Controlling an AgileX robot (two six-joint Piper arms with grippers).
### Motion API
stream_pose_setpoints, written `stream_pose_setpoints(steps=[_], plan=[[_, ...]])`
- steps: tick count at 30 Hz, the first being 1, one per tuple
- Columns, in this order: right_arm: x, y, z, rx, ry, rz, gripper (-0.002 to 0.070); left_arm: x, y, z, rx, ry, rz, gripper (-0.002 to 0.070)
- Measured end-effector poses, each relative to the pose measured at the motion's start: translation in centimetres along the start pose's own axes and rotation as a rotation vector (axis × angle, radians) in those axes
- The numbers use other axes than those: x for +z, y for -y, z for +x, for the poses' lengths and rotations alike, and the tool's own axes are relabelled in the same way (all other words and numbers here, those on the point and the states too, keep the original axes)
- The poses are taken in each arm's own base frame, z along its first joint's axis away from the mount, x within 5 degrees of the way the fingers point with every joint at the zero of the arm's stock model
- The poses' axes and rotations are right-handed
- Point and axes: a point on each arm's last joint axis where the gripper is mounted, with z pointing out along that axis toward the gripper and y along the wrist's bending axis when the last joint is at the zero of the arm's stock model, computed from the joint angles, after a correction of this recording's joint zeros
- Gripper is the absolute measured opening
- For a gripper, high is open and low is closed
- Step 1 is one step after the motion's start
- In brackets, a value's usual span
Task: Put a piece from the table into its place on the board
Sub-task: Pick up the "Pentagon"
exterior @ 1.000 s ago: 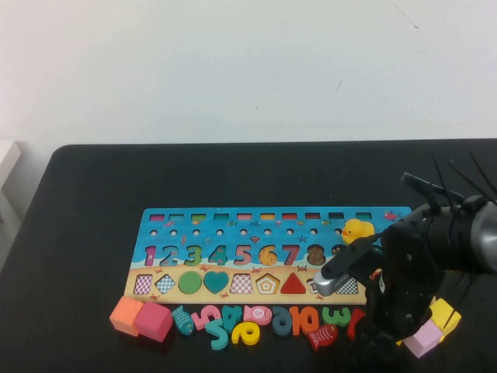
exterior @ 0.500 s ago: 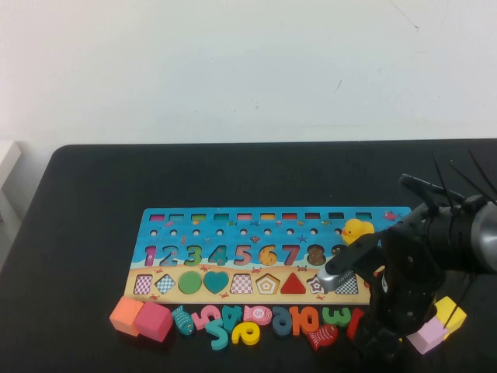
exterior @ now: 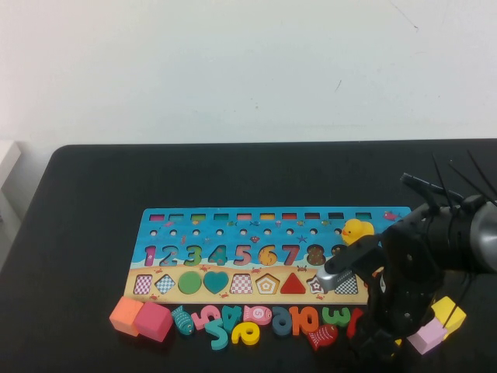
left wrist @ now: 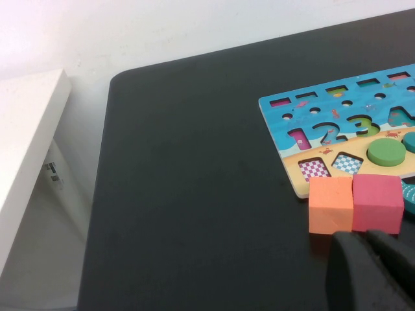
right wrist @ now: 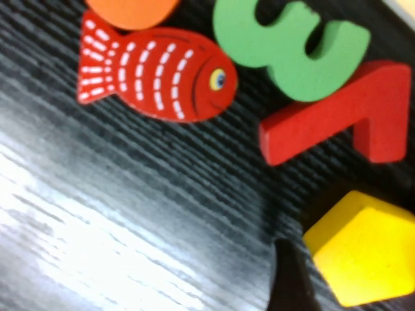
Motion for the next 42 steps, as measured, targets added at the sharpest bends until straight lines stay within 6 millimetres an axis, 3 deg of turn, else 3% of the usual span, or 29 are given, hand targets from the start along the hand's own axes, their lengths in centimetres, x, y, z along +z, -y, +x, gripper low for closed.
stream_pose_setpoints(steps=[42], plan=[[0.03, 0.09, 0.40, 0.021, -0.044, 0.011, 0.0421, 0.00, 0.00, 0.00, 0.000, 0.000, 0.000, -0.0002]])
